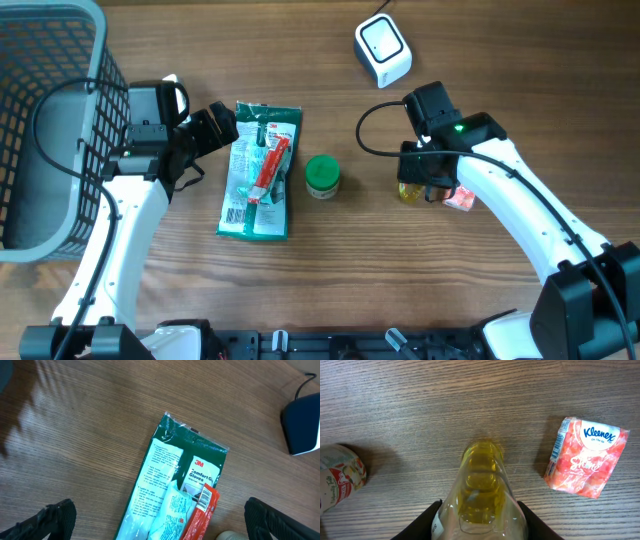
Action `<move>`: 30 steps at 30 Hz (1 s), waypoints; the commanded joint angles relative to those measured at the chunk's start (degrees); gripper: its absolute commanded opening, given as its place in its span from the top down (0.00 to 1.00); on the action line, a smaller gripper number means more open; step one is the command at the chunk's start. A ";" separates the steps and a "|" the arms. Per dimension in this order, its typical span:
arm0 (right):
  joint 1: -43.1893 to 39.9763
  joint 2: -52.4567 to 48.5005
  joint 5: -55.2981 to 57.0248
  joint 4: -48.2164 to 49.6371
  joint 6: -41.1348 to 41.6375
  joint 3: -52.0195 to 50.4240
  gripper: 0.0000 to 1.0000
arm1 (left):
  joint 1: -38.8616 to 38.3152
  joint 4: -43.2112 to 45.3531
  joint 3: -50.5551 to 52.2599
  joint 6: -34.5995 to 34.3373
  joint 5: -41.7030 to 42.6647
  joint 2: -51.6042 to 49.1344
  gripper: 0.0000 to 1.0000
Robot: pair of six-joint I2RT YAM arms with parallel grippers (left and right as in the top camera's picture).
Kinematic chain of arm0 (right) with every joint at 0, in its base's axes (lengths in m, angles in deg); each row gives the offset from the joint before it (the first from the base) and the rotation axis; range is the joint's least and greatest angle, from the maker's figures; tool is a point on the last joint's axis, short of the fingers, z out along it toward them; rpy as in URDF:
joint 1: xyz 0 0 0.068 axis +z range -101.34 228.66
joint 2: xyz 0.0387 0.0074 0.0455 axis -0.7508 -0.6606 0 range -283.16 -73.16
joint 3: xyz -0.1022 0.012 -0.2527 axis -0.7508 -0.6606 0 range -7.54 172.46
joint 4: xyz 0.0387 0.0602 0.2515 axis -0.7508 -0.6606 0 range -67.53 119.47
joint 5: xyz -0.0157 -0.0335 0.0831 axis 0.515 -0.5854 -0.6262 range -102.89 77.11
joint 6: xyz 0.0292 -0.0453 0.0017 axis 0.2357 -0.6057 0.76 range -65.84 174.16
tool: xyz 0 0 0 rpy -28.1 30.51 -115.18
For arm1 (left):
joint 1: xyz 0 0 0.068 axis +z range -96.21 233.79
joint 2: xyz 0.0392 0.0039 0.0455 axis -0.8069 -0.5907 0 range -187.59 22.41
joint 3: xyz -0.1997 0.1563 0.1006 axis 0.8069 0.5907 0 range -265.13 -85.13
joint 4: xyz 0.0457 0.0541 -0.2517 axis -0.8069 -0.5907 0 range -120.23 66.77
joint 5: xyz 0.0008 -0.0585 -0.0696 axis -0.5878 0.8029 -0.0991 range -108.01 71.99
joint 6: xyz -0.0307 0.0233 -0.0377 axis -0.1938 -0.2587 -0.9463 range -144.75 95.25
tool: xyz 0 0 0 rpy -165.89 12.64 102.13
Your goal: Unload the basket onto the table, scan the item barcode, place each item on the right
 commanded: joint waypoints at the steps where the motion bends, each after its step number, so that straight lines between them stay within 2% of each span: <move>1: 0.24 1.49 -0.07 -0.04 0.07 -0.37 0.63 | 0.24 0.13 -1.01 0.33 0.63 0.74 0.00; 9: 0.24 1.49 -0.07 -0.07 0.07 -0.35 0.69 | 0.24 0.15 -1.01 0.31 0.63 0.74 0.00; 30: 0.24 1.49 -0.09 -0.11 0.02 -0.37 0.69 | 0.24 0.15 -1.01 0.31 0.63 0.74 0.00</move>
